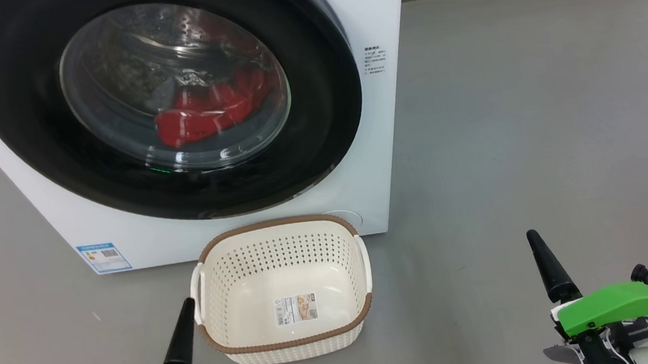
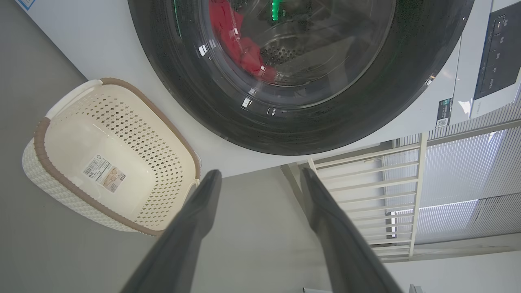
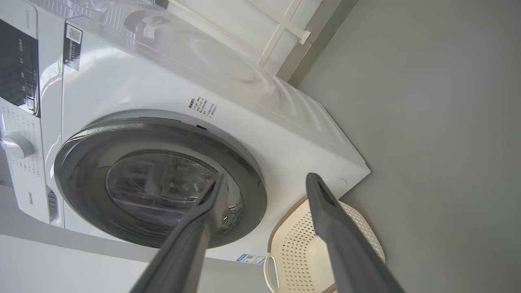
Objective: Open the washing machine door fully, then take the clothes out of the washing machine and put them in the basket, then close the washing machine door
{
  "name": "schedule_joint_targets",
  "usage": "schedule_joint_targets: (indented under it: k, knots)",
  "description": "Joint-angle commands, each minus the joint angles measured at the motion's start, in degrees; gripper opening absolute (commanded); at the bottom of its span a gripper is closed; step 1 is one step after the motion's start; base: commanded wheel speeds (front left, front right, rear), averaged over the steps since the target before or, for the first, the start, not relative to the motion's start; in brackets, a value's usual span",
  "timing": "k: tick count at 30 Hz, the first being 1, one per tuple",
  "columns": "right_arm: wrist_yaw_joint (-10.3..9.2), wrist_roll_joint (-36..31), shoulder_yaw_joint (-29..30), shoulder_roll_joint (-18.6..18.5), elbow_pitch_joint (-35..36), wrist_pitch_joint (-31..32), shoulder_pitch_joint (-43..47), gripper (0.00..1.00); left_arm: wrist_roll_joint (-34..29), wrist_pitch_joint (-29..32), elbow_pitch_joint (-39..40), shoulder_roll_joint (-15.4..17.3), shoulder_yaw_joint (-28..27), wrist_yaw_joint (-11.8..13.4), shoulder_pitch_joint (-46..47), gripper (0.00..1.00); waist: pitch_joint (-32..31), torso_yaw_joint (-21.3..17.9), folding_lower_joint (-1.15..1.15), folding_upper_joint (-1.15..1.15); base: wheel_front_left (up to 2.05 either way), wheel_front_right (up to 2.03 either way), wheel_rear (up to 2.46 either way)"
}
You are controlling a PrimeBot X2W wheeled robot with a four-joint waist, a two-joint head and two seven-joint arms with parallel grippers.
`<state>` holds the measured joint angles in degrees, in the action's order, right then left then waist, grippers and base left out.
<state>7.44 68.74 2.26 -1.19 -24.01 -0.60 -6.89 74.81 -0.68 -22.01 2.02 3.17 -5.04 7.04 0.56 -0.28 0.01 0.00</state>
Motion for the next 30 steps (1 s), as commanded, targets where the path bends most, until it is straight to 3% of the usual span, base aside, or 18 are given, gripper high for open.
schedule_joint_targets:
  k: [1,16,30]
  knots:
    - [0.02,-2.27,-0.48,-0.5,1.77,-0.72,-3.23,1.0,-2.09,-0.71,1.81,0.74,-0.43,0.27,3.03,1.0,0.04,-0.02,-0.01,0.0,0.0,0.0,0.0]
    - [0.03,-14.85,-1.21,-0.71,2.51,-3.24,-5.17,1.0,-17.61,-3.22,2.45,0.82,0.62,2.1,4.81,1.0,0.24,-0.25,-0.01,0.0,0.0,0.0,0.0]
    - [0.03,-23.97,-1.96,-0.9,2.18,-5.43,-7.09,1.0,-26.38,-5.4,2.15,0.48,1.17,2.38,6.37,1.0,0.21,-0.42,-0.01,0.0,0.0,0.0,0.0]
